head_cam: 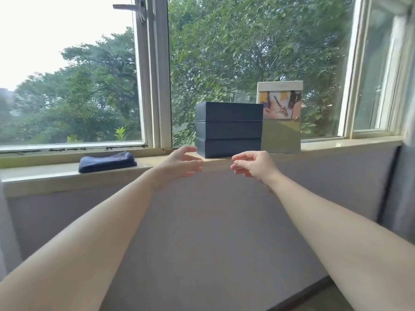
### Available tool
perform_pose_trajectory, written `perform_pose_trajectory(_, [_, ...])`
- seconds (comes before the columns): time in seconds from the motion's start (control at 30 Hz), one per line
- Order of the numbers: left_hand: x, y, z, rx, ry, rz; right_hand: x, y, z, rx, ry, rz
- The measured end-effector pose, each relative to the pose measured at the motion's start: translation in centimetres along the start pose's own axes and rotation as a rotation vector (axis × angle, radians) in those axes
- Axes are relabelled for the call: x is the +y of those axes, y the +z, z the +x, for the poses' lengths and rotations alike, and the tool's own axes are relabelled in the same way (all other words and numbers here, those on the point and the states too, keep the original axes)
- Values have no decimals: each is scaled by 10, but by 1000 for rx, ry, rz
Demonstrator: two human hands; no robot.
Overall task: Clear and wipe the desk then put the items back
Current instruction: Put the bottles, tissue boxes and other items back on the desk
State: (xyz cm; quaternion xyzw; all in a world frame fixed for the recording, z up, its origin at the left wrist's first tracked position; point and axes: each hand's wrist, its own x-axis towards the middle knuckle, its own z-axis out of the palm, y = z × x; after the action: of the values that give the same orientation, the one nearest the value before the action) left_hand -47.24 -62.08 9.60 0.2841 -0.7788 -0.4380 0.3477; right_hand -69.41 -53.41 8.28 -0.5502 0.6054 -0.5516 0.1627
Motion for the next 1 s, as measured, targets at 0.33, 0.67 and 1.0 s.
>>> perform_pose_trajectory(0.33, [22,7,94,107,79,134,24,-47,82,199,67,-7])
perform_pose_trajectory(0.67, [25,-14,159,244,122,171,16,-65,161,289,117,-1])
perform_pose_trajectory(1.0, [25,-26,198,194,92,231,17,-67,225,263,137,73])
